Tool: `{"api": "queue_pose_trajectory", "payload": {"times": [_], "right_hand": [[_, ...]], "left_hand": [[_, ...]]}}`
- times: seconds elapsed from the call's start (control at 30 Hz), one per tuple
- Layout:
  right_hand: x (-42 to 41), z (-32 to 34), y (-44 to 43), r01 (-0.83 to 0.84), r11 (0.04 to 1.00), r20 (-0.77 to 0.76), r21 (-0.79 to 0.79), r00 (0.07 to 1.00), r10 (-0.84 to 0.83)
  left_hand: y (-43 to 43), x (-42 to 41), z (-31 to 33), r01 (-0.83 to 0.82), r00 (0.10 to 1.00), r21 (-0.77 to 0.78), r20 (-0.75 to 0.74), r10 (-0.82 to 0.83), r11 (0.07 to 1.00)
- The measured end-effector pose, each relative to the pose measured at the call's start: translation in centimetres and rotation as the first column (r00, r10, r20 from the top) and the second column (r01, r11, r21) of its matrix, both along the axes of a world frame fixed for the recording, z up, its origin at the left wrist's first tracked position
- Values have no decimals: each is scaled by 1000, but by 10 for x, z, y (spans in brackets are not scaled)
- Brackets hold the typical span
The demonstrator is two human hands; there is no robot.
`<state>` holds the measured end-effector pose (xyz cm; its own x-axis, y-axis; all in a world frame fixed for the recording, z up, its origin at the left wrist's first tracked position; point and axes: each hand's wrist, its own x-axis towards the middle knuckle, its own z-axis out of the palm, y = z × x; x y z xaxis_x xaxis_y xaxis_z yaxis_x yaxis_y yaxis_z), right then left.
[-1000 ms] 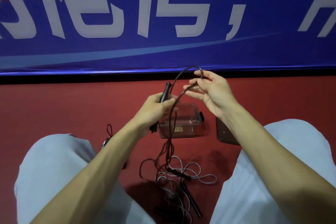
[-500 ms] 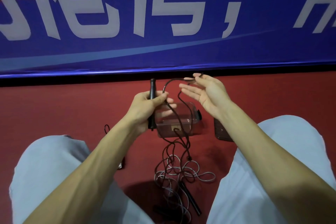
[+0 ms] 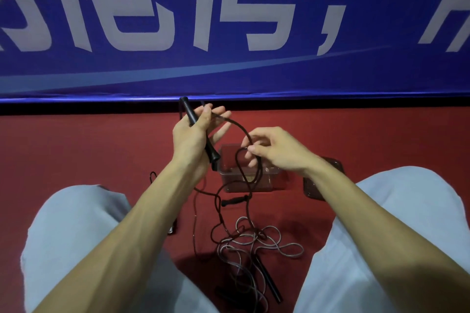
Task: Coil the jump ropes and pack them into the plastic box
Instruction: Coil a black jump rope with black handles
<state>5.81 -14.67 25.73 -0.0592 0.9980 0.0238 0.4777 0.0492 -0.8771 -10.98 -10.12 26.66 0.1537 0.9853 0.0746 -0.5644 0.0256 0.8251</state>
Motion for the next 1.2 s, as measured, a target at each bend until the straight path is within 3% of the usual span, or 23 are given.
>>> {"api": "queue_pose_trajectory", "payload": {"times": [0.1,0.2,0.27,0.47,0.67,0.73,0.83,0.9,0.93,1.1,1.2], "right_hand": [[4,2,0,61,997,-75,48,996,-57],[7,7,-2,81,994,-191,66,979,-67],[8,10,-4,93,993,-223,69,972,-76],[15,17,-4,236,972,-418,-21,881,-223],[22,11,3,460,885,-493,-71,755,-432],[27,12,5,545,835,-564,-76,667,-487],[35,15,7,644,758,-687,-99,507,-521],[38,17,7,652,748,-746,-123,436,-503],[38,17,7,636,760,-771,-134,415,-484],[29,18,6,521,848,-779,-92,493,-388],[26,19,5,456,888,-764,-54,553,-331]], "left_hand": [[1,4,-6,2,957,108,-288,29,994],[1,6,-17,156,809,143,-587,-43,977],[-3,8,-22,282,709,155,-699,-97,947],[-8,9,-15,231,728,232,-685,-10,945],[-2,4,-19,340,597,229,-802,-21,912],[2,0,-19,396,503,205,-864,-25,895],[6,-3,-23,486,241,144,-970,26,862],[6,-3,-26,508,90,104,-994,67,855],[6,-3,-28,508,57,89,-996,69,857],[6,0,-31,455,26,84,-996,82,887],[6,3,-30,414,156,143,-984,85,899]]}}
